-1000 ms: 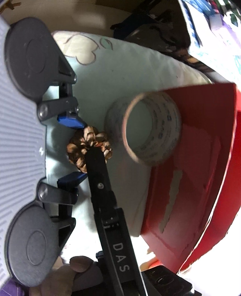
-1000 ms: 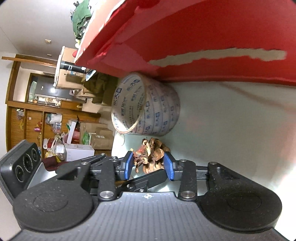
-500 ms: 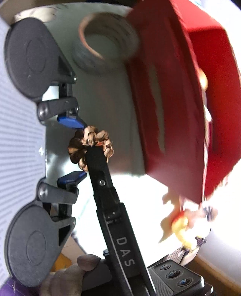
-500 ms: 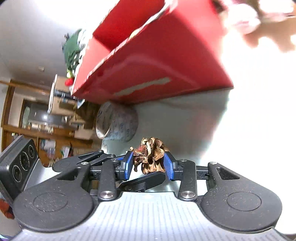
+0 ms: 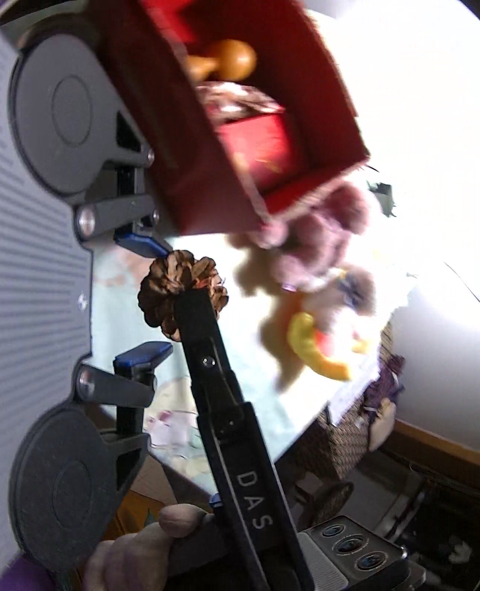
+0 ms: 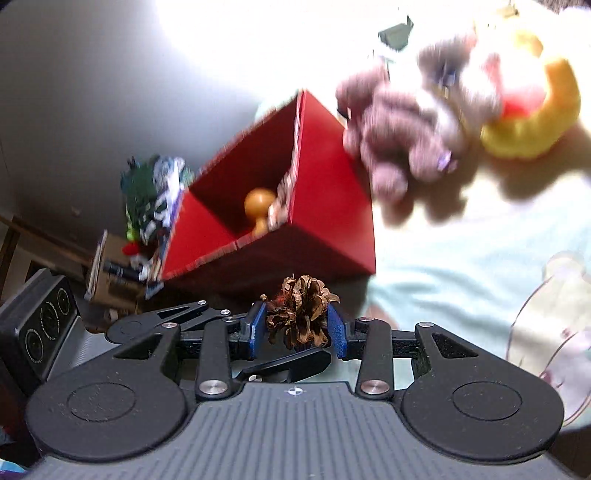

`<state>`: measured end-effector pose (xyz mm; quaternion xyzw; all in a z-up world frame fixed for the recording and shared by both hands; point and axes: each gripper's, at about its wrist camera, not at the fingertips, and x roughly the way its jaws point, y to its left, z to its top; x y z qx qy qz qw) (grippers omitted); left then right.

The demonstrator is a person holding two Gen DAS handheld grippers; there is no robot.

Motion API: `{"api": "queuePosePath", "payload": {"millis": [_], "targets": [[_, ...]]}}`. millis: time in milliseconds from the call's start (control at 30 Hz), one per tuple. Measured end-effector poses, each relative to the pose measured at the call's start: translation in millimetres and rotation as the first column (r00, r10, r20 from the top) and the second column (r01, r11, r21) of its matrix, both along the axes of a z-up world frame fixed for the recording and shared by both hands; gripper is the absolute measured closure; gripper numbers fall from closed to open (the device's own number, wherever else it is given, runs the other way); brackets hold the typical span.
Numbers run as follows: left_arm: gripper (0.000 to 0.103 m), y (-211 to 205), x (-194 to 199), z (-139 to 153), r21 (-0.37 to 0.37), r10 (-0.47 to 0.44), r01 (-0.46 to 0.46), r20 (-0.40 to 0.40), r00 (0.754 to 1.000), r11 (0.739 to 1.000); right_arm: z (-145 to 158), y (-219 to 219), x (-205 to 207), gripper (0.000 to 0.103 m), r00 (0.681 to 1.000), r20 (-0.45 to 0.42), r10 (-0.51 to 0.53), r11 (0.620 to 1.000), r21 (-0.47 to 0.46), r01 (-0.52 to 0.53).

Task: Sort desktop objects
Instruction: 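Lift the pine cone with the right gripper into the cardboard box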

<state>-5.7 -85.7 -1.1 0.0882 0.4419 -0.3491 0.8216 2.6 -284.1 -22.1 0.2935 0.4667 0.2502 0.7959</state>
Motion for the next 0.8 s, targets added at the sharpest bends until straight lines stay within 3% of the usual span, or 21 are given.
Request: {"api": "queuePosePath", "payload": {"millis": [167, 400, 800], "targets": [[0.052, -6, 18, 30, -0.043, -0.017, 0.021, 0.074, 0.997, 0.999, 29, 0, 9, 0.062, 0.994, 0.097, -0.057, 0.998, 0.000, 0.057], [0.052, 23, 46, 60, -0.050, 0.021, -0.013, 0.153, 0.988, 0.999, 55, 28, 44, 0.062, 0.983, 0.183, -0.027, 1.000, 0.001, 0.027], [0.052, 99, 105, 51, -0.005, 0.167, -0.167, 0.136, 0.977, 0.986, 54, 119, 103, 0.062, 0.978, 0.172, 0.121, 0.993, -0.016, -0.120]]}}
